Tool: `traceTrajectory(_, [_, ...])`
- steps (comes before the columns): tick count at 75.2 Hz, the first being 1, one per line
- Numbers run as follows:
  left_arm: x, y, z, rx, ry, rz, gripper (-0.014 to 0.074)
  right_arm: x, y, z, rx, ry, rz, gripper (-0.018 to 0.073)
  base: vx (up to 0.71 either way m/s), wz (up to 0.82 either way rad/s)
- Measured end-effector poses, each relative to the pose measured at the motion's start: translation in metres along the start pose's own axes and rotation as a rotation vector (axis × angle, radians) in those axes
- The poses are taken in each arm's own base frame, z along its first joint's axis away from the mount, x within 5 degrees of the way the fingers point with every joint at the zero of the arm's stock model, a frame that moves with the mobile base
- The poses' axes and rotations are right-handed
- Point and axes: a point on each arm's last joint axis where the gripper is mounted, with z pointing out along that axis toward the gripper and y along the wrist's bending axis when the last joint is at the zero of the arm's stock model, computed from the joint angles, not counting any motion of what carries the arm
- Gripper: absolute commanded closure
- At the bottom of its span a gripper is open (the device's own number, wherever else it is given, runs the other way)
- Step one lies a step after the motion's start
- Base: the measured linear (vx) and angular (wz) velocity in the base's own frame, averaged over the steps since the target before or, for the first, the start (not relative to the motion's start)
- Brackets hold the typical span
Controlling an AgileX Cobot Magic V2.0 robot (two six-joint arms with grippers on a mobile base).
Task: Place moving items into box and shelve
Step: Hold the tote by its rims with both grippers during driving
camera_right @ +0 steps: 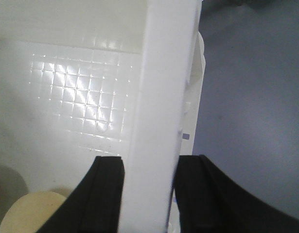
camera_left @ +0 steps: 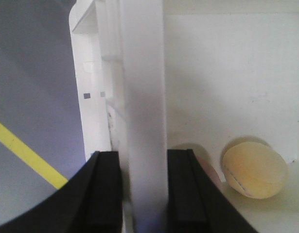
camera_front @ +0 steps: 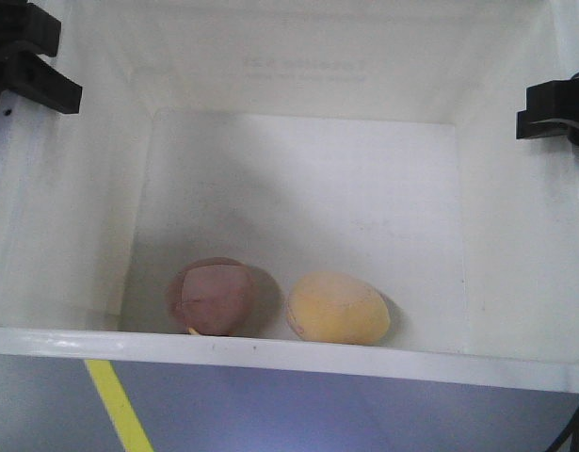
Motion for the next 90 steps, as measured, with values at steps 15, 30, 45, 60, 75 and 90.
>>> traceTrajectory(15, [0.0, 0.0, 0.0, 0.0, 0.0, 0.0, 0.0599, 0.0, 0.0, 0.0, 0.0, 0.0, 0.0, 0.0565, 0.45, -0.6])
traceTrajectory(30, [0.0, 0.0, 0.0, 0.001, 0.0, 0.0, 0.0599, 0.0, 0.0, 0.0, 0.001, 0.0, 0.0, 0.0565, 0.43, -0.59])
traceTrajectory(45, [0.0, 0.0, 0.0, 0.0, 0.0, 0.0, 0.0599, 0.0, 0.0, 0.0, 0.001, 0.0, 0.0, 0.0565, 0.43, -0.58])
traceTrajectory(60, [0.0, 0.0001, 0.0, -0.001, 0.0, 0.0, 0.0599, -0.0001, 0.0, 0.0, 0.0, -0.001, 0.0, 0.0565, 0.43, -0.6])
traceTrajectory(75, [0.0, 0.0002, 0.0, -0.002, 0.0, 0.001, 0.0599, 0.0, 0.0, 0.0, 0.0, 0.0, 0.0, 0.0565, 0.42, -0.65])
traceTrajectory(90, [-0.0001, 0.0001, 0.0004, -0.001, 0.001, 0.0, 0.0599, 0.0003, 0.0, 0.0002, 0.0, 0.002, 0.0, 0.0565, 0.42, -0.58])
